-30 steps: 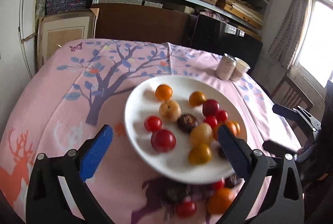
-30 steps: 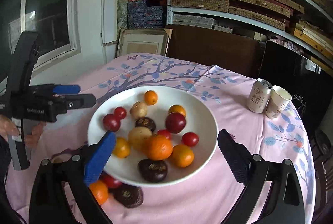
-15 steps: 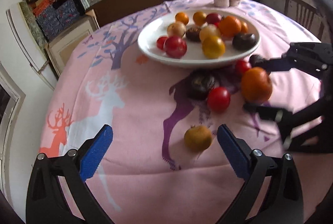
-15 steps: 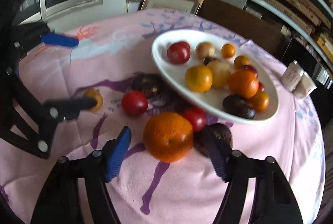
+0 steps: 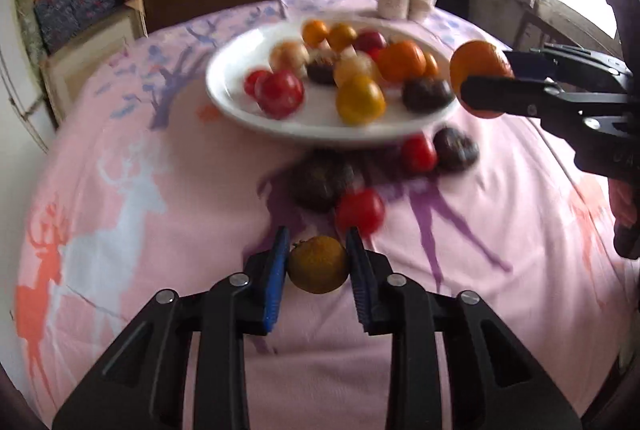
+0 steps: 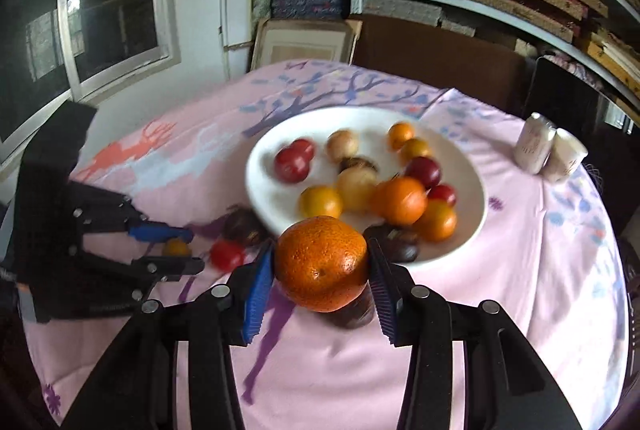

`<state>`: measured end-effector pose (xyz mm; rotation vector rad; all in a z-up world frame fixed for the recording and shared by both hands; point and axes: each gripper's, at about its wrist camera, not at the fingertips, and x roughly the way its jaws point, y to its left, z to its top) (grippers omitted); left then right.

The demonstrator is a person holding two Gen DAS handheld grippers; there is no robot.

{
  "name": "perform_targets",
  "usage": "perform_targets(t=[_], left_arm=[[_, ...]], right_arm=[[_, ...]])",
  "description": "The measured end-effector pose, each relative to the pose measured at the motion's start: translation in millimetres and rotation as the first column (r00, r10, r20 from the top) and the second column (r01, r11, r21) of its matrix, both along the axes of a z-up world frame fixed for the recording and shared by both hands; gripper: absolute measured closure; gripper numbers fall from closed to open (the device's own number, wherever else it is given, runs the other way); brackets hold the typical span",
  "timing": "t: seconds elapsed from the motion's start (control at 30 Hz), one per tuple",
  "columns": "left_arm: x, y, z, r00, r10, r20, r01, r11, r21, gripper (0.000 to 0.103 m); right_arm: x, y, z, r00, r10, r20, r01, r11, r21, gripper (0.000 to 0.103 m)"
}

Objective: Organize fruits

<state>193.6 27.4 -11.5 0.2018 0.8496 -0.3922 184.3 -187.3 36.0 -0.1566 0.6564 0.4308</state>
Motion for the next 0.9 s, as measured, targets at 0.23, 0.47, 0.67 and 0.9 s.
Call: perform_targets(t=[0.23,0.47,0.67,0.9], left_arm=[[66.8,-17.0,46.2,0.994,0.054,0.097,-0.043,0.993,-0.112,0.075],[111.7,-8.6,48.1,0.963,0.235,0.129,-0.208,0.958,-0.198,0.009],[99.1,-4.8,39.6,0.967,0.222,0.124,-0.205,0.969,-0.136,0.007],[37.2,-2.6,34.9,0.973,0.197,0.119,-0.185,0.977,-0.106,0.007]], right_arm=[[58.3,-11.9,12.9,1.000,-0.028,0.010,0.027,0.998,0.050,0.057],[92.1,-10.1,21.8,0.999,-0.035,0.040,0.034,0.999,0.032,0.013],[72.2,-20.2,23.3,0.998,-0.044,0.037,0.043,0.999,0.029,0.006],[19.3,-31.0,2.4,0.996,-0.080,-0.043,0.079,0.996,-0.031,0.006]])
